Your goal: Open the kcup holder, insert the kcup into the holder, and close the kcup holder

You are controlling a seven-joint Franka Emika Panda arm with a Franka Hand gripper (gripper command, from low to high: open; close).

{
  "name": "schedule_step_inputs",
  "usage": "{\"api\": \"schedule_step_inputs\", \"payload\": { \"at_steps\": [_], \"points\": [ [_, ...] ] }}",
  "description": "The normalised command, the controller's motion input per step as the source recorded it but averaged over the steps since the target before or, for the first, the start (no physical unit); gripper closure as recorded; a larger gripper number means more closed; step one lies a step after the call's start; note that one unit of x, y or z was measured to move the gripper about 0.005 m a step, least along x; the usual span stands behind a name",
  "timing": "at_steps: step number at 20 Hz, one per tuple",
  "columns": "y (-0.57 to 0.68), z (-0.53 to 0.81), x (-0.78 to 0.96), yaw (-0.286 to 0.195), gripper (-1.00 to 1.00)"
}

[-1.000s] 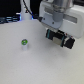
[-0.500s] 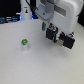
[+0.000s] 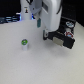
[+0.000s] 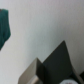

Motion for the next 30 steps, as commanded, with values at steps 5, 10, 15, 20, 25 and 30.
{"api": "schedule_step_inputs", "payload": {
  "at_steps": [5,10,15,20,25,30],
  "points": [
    [-0.55,-0.28,-0.26,-0.218,-1.0],
    [-0.48,-0.4,-0.36,-0.202,-1.0],
    [-0.42,-0.39,-0.46,-0.201,-1.0],
    [-0.49,-0.4,-0.34,-0.199,-1.0],
    [-0.14,-0.37,-0.17,-0.159,-1.0],
    [-0.05,-0.22,-0.12,-0.14,-1.0]
  ]
}}
